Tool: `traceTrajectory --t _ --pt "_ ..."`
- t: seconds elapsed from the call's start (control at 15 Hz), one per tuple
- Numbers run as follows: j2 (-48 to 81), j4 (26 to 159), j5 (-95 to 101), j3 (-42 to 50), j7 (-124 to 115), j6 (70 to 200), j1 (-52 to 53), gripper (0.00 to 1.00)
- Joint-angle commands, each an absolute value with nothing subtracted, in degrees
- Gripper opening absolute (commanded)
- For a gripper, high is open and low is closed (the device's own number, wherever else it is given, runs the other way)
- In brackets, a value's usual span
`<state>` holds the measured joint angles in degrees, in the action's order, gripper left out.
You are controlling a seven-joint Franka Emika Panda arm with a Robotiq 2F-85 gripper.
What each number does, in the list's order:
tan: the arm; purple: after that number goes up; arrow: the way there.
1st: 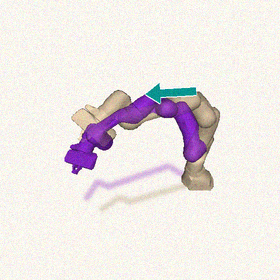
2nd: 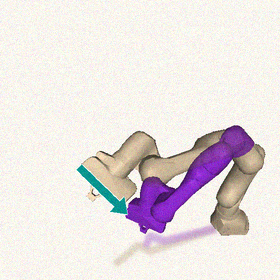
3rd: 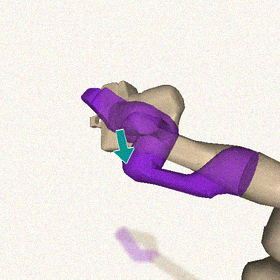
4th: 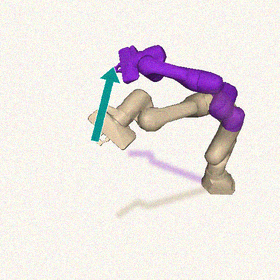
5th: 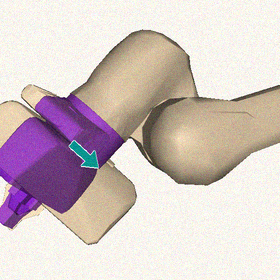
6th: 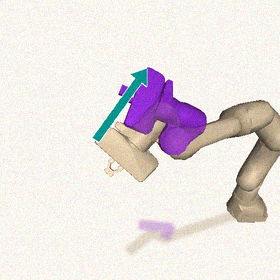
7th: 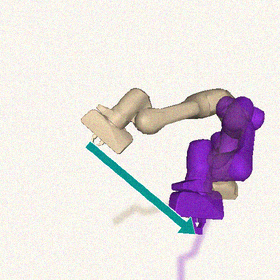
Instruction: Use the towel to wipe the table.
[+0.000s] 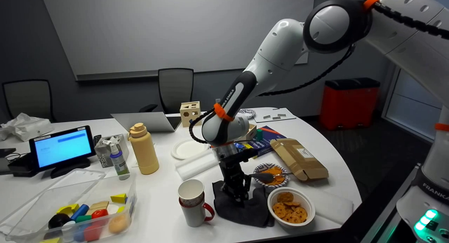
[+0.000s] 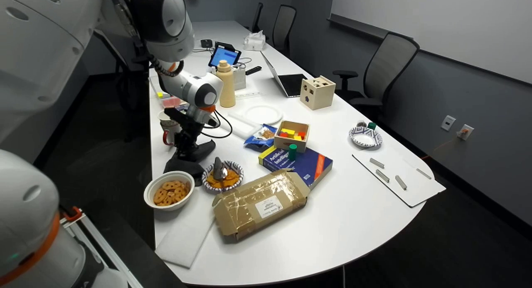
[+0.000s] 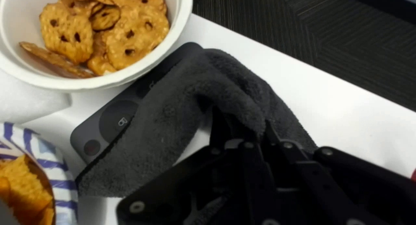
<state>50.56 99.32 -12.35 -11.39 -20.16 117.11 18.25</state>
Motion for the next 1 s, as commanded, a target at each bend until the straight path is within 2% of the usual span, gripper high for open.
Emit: traceTrajectory --t 0.0,0.6,0.93 --pt "51.29 99.38 -14.62 -12.88 -17.99 116.87 18.22 0.02" --pt "51.94 96.74 -12.43 -9.64 -21.65 131.54 21.34 0.02" --pt "51.9 94.29 -12.57 -9.47 -21.4 134.22 21.39 0.02"
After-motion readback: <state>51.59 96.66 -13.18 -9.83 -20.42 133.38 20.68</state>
